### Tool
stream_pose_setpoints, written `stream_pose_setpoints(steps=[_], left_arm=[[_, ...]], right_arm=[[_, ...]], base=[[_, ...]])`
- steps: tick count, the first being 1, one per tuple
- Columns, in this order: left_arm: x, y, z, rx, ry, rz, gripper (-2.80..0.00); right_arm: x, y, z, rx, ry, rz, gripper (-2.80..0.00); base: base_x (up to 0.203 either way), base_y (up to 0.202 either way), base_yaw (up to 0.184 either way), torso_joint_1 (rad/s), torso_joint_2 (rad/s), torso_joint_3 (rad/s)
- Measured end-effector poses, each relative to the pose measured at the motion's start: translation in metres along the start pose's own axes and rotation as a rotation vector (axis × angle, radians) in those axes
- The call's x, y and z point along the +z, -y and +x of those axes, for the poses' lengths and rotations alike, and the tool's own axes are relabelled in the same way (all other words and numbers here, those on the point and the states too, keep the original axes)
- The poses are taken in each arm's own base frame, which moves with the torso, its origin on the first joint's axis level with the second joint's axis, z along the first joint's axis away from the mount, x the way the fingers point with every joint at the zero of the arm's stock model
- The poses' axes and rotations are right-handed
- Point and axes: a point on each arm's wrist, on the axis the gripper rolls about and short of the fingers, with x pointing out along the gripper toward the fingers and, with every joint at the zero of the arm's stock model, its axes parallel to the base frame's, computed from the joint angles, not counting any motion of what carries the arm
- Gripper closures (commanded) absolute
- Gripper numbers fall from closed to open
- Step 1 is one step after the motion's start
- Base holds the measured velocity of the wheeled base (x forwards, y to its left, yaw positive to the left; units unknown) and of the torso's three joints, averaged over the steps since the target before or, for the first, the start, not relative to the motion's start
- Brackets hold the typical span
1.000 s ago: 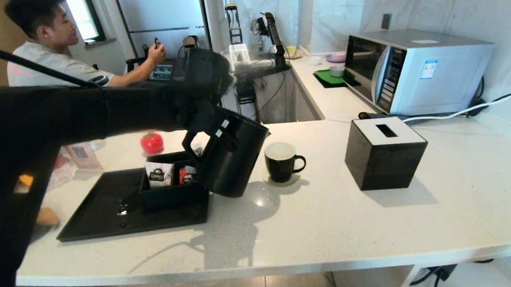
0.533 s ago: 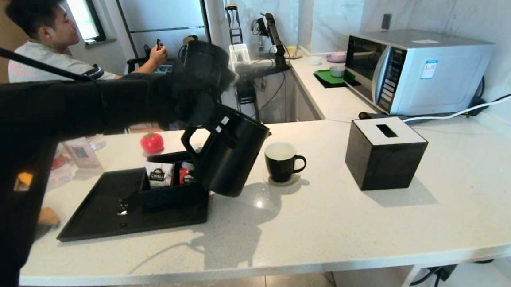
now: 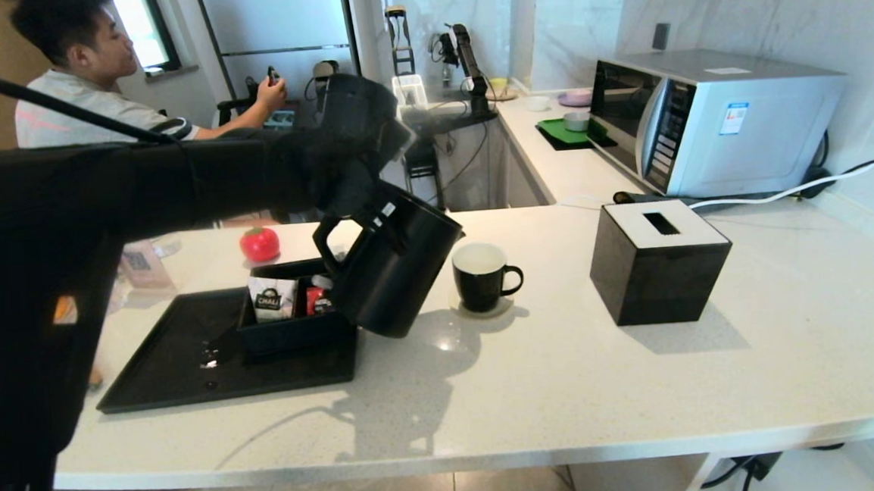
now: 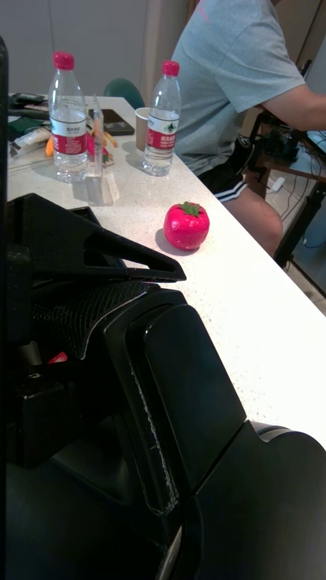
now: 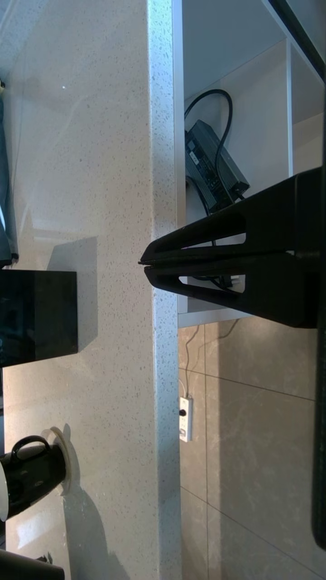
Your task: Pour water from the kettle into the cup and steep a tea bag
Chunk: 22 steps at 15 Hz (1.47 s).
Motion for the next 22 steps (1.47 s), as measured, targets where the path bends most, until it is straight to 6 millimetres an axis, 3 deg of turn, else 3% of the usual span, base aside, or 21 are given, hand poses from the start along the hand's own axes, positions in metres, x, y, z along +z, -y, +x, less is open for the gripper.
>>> stream_pose_setpoints(steps=[22], left_arm=[[0.0025, 0.0043, 0.0049, 0.002, 0.008, 0.128, 0.00]], right_arm=[[0.0000, 0.0000, 0.0000, 0.000, 0.000, 0.000, 0.00]], base=[[0.000, 0.000, 0.000, 0.000, 0.00, 0.000]])
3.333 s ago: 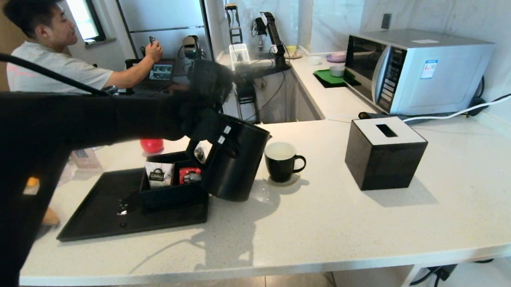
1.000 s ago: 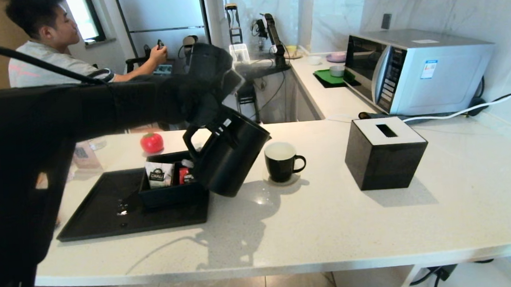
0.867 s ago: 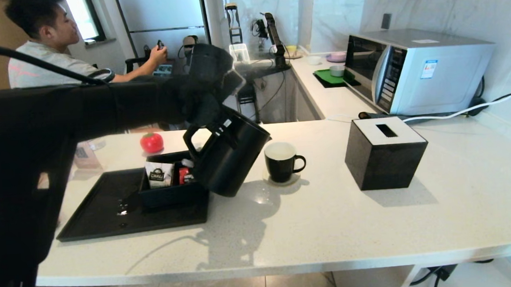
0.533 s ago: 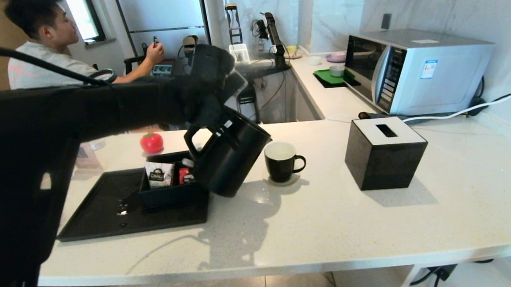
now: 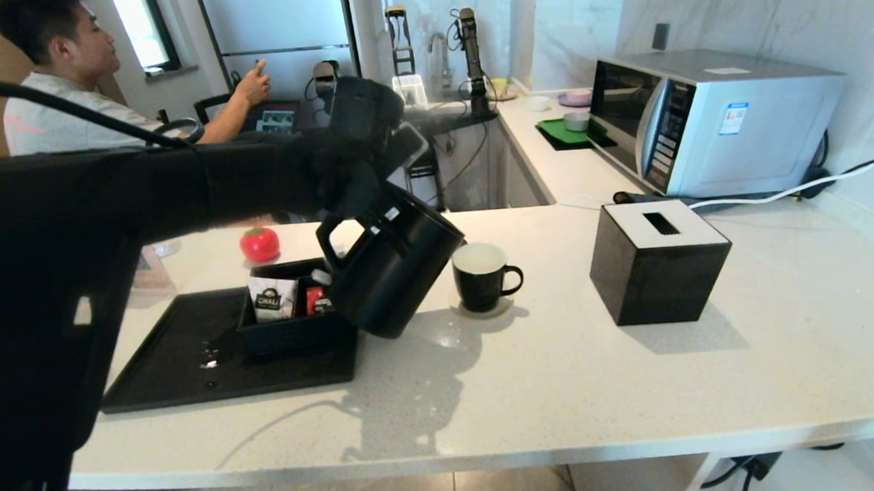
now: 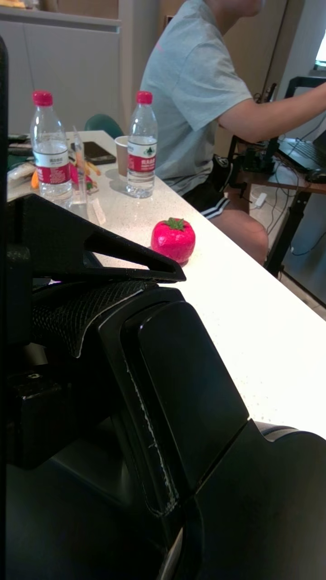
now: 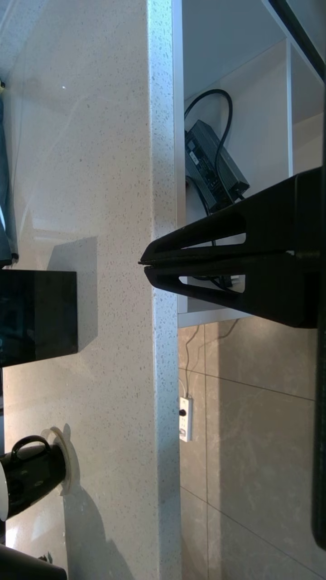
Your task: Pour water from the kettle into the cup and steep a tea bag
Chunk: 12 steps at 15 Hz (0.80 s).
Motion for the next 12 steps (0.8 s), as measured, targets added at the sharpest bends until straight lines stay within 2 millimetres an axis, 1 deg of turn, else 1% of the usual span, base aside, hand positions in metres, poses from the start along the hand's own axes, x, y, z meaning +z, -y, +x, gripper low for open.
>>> stream_pose_setpoints(steps=[12], left_arm=[[0.0016, 0.0036, -0.0014, -0.007, 0.004, 0.017, 0.00]], right_arm=[[0.0000, 0.0000, 0.0000, 0.000, 0.000, 0.000, 0.00]], base=[[0.000, 0.000, 0.000, 0.000, 0.00, 0.000]])
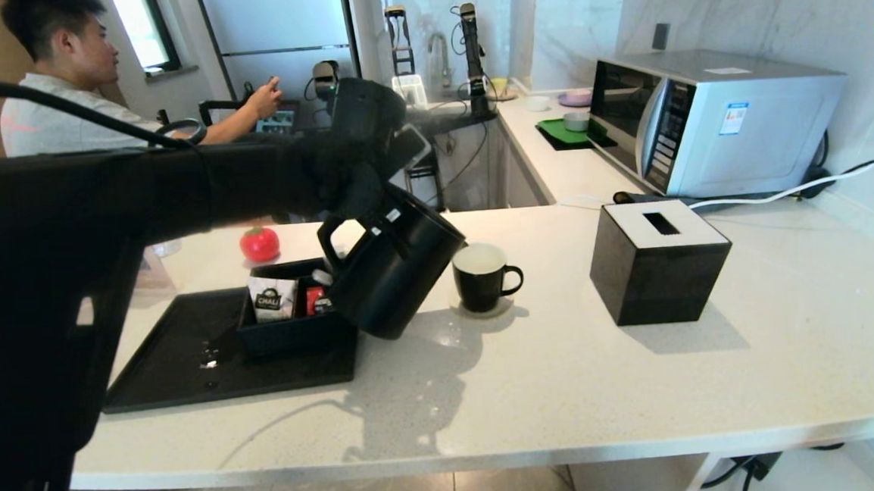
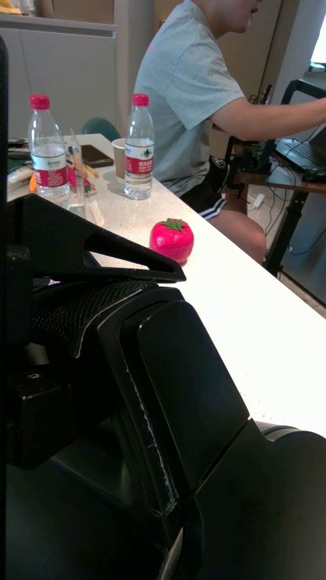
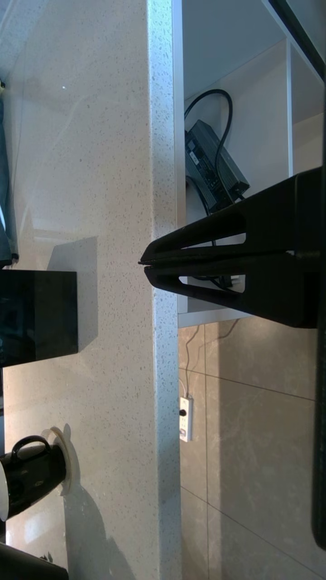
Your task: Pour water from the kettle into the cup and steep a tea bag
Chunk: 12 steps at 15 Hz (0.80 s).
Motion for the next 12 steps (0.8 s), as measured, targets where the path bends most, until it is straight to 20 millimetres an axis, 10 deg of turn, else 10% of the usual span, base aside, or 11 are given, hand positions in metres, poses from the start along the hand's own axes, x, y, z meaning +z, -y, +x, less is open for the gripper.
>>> stream_pose_setpoints(steps=[12], left_arm=[[0.0015, -0.0010, -0.0008, 0.002, 0.007, 0.057, 0.00]], right_arm=[[0.0000, 0.0000, 0.0000, 0.000, 0.000, 0.000, 0.00]], base=[[0.000, 0.000, 0.000, 0.000, 0.00, 0.000]])
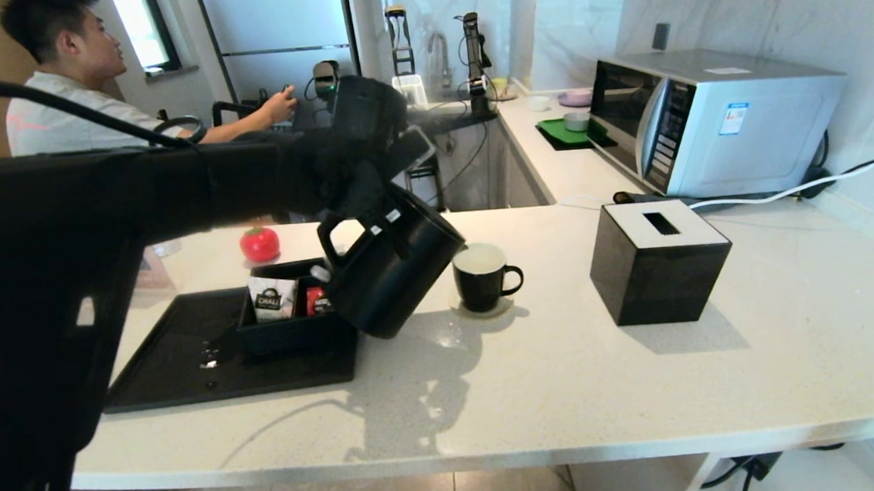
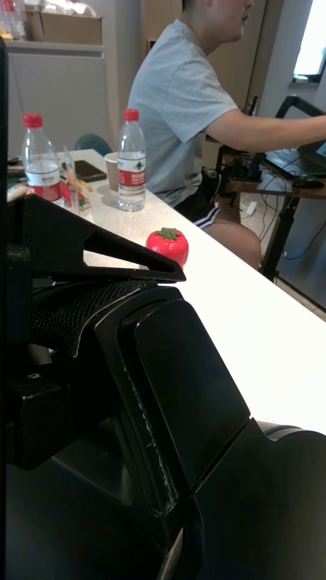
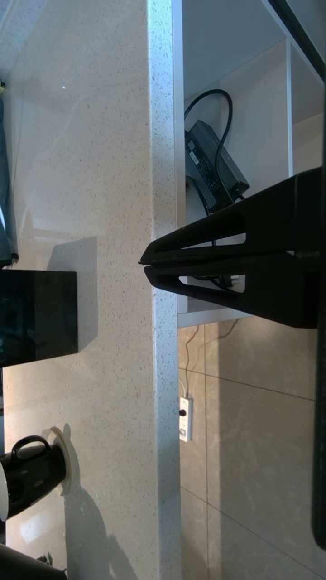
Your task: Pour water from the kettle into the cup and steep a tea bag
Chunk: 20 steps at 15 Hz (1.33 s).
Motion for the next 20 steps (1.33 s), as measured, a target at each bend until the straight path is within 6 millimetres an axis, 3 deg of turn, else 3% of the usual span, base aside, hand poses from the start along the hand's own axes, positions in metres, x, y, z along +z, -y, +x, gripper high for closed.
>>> stream_pose_setpoints(steps=[20], left_arm=[[0.0016, -0.0024, -0.0017, 0.007, 0.008, 0.040, 0.00]], right_arm=[[0.0000, 0.0000, 0.0000, 0.000, 0.000, 0.000, 0.00]], base=[[0.000, 0.000, 0.000, 0.000, 0.00, 0.000]])
